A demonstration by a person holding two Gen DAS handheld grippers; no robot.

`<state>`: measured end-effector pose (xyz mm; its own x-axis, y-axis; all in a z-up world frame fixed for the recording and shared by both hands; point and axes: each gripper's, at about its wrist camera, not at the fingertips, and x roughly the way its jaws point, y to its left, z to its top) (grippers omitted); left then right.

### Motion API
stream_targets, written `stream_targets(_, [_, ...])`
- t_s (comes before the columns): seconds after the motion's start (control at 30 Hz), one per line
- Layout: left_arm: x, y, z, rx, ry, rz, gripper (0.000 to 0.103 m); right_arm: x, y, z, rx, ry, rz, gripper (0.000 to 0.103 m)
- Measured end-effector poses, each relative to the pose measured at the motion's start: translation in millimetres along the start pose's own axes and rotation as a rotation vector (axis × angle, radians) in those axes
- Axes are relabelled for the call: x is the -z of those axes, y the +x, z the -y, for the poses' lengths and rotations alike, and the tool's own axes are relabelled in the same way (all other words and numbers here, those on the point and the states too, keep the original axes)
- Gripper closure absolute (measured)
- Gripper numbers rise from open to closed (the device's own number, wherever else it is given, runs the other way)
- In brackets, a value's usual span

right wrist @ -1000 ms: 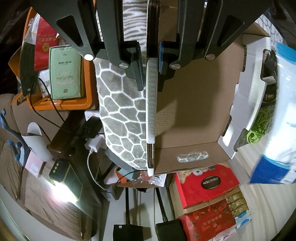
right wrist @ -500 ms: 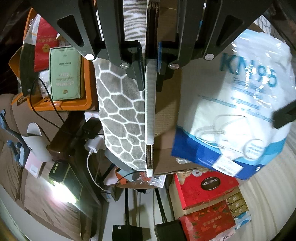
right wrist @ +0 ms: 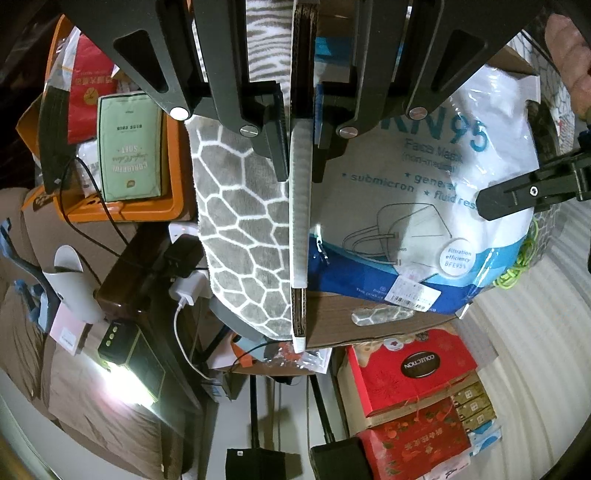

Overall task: Organize objects
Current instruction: 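Carry the white mask bag with the left gripper over the cardboard box, then lower the mask bag into the box and open the left gripper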

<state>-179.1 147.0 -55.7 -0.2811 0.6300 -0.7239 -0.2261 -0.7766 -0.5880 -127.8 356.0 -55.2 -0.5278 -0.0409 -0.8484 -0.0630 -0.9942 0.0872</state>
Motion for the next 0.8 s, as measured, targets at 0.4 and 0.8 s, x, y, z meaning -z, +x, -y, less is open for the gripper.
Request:
stream_targets(0.4, [-2, -62, 20, -0.109, 0.104, 0.081, 0.017, 2, 1, 0, 0.007, -0.001, -0.001, 0.093])
stream_targets(0.8, [-1, -130, -71, -0.316, 0.038, 0.128, 0.013, 3, 3, -1, 0.014, -0.008, -0.002, 0.093])
